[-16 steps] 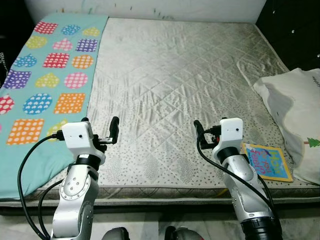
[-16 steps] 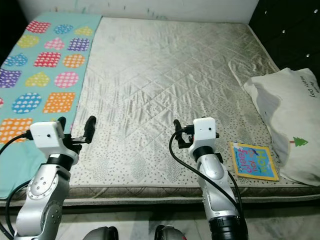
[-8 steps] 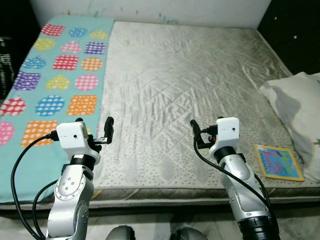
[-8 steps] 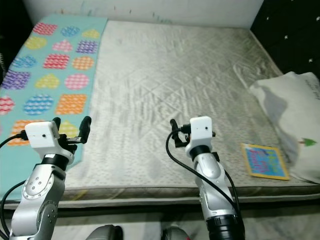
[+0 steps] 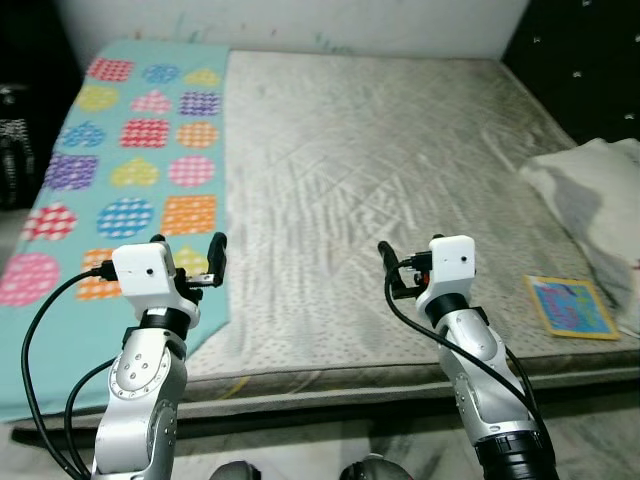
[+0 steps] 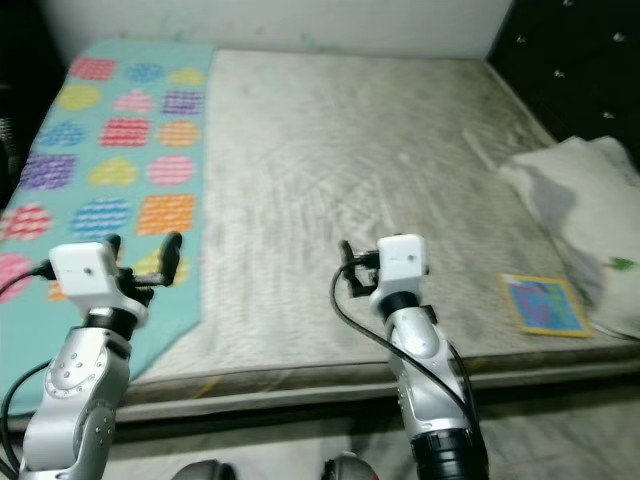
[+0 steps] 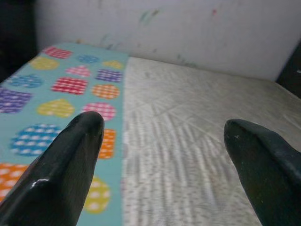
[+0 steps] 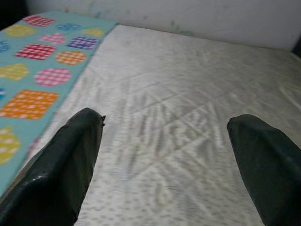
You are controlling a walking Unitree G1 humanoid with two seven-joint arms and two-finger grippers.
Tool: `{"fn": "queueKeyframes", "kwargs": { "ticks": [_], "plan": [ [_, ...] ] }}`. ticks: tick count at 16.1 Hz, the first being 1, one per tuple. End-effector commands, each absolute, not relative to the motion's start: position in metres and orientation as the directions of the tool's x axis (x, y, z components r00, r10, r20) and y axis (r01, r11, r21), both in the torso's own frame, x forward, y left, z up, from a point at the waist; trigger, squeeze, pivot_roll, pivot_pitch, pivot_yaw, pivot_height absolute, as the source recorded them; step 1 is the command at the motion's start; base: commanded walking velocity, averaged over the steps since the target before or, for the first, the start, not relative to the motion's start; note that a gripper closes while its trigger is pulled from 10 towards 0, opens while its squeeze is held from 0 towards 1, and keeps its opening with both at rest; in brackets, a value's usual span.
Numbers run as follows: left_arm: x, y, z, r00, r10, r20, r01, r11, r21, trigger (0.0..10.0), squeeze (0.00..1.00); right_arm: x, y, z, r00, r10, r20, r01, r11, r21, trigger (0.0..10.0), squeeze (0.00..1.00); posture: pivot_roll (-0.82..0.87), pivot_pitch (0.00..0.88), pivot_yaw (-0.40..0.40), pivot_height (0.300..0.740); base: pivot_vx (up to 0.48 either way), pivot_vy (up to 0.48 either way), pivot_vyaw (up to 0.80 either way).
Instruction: Clean up the room
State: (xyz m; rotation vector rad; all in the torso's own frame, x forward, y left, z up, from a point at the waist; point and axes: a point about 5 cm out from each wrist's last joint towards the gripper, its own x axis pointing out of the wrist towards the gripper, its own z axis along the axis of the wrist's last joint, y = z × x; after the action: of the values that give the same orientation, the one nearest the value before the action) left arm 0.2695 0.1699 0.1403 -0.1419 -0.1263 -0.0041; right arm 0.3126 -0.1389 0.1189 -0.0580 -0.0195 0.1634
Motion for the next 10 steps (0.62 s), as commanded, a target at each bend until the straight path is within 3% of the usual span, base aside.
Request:
{"fn": "queueKeyframes", "kwargs": {
  "ticks": [1, 10],
  "plan": [
    [0.2691, 0.1622, 0.1379, 0.993, -0.018, 0.115, 0.035, 0.989, -0.147, 10.0, 0.00, 0.3120, -0.1504, 0.1180, 0.991, 0.133, 0.009, -0.132, 0.989, -0.071, 10.0, 0.00, 0.05, 0.166, -0.054, 0.740, 0.000, 0.480, 0.00],
    [0.2697, 0.1628, 0.1378, 0.993, -0.016, 0.114, 0.033, 0.988, -0.149, 10.0, 0.00, 0.3129, -0.1504, 0.1170, 0.992, 0.128, 0.005, -0.127, 0.990, -0.068, 10.0, 0.00, 0.05, 0.169, -0.050, 0.740, 0.000, 0.480, 0.00]
  ]
}}
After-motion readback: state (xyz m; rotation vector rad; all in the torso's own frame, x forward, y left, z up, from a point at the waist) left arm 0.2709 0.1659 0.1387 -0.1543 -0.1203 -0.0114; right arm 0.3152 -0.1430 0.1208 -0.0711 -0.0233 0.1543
